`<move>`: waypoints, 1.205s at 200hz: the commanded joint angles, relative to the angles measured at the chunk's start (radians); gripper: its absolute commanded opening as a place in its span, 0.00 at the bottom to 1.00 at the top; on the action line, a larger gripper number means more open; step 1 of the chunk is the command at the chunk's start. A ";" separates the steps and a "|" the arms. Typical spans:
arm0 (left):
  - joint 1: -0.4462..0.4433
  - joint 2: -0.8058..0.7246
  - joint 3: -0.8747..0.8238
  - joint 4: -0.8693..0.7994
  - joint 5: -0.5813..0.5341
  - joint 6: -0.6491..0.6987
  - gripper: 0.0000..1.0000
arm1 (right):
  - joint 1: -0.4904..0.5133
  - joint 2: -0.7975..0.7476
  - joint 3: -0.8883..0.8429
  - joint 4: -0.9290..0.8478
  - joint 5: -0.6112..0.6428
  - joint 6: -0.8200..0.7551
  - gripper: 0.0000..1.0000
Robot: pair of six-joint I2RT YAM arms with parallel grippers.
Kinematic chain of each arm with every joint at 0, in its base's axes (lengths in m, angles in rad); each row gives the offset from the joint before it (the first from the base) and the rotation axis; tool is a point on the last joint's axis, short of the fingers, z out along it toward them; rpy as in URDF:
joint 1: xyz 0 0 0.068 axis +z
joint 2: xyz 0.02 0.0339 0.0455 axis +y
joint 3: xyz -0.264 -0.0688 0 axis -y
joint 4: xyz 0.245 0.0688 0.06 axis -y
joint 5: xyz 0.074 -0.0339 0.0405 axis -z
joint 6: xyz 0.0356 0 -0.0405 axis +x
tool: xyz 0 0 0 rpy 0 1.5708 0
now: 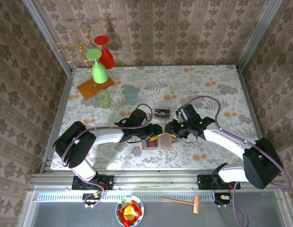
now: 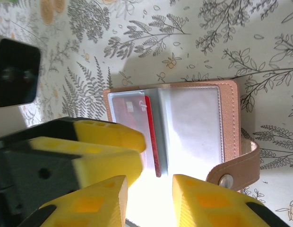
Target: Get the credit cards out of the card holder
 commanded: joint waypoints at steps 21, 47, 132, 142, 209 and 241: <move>0.040 -0.097 -0.072 0.007 -0.020 0.008 0.47 | 0.037 0.101 0.080 0.042 -0.012 0.016 0.32; 0.061 -0.142 -0.111 -0.025 -0.035 0.021 0.43 | 0.055 0.161 0.100 0.070 -0.017 0.027 0.30; 0.078 -0.164 -0.185 -0.042 -0.070 0.044 0.27 | 0.097 0.296 0.115 0.133 -0.039 0.044 0.24; 0.078 -0.161 -0.191 -0.037 -0.071 0.042 0.26 | 0.099 0.306 0.114 0.143 -0.045 0.047 0.23; 0.078 -0.144 -0.223 -0.014 -0.086 0.035 0.22 | 0.115 0.367 0.113 0.190 -0.076 0.062 0.20; 0.078 -0.138 -0.234 -0.003 -0.088 0.029 0.21 | 0.118 0.379 0.111 0.195 -0.078 0.063 0.20</move>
